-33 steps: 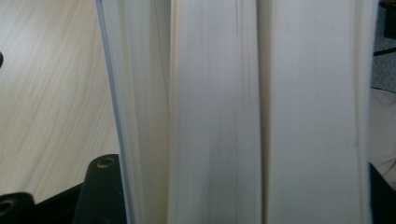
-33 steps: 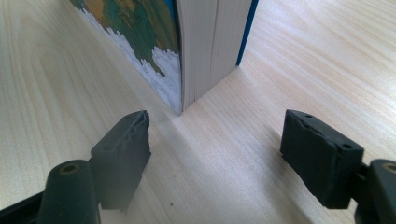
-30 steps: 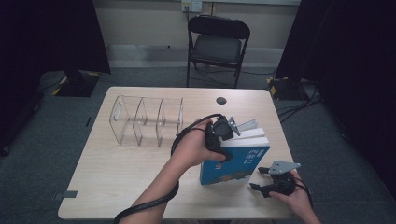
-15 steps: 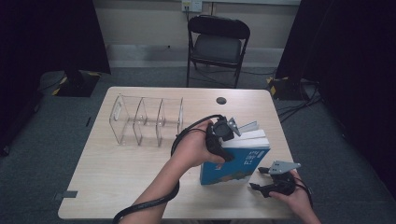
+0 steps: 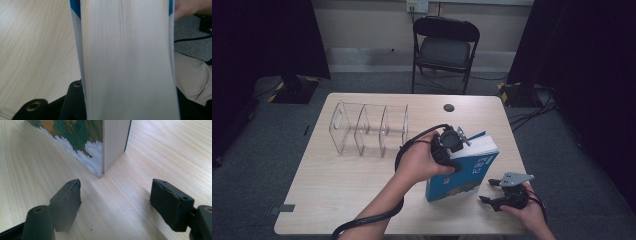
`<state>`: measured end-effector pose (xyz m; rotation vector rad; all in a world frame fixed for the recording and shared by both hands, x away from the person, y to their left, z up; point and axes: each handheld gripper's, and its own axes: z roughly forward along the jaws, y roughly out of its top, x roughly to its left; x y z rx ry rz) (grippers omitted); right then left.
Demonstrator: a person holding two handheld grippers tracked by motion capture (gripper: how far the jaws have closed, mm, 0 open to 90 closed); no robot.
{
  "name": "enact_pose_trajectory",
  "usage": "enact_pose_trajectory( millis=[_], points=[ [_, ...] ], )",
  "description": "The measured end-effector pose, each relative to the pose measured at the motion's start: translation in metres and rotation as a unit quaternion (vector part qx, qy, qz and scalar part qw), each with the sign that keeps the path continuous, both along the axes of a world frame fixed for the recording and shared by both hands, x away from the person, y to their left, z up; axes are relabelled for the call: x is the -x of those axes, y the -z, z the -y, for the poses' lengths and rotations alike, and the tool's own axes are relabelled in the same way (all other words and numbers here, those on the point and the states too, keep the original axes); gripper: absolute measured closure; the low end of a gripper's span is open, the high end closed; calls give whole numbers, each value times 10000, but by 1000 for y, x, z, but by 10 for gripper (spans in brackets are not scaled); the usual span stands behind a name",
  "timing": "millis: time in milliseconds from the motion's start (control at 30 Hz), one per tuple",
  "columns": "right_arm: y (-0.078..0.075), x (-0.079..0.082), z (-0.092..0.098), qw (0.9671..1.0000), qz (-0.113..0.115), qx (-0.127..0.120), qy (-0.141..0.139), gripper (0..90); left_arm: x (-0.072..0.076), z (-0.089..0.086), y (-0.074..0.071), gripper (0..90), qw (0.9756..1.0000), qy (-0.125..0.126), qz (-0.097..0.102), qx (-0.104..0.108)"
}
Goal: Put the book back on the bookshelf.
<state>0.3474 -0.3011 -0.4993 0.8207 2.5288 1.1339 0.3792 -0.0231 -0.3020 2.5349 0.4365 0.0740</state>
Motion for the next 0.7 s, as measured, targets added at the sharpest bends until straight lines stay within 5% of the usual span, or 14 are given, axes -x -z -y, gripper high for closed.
enact_pose_trajectory(
  millis=[267, 700],
  points=[
    [0, 0, 0, 10000, -3, -3, 4, 245, -2, -8, -11, 616, 9992, -259, -209, -240],
    [0, 1, 1, 10000, -9, 0, 1, 244, -6, -32, -22, 616, 9969, -656, -336, -276]
  ],
)
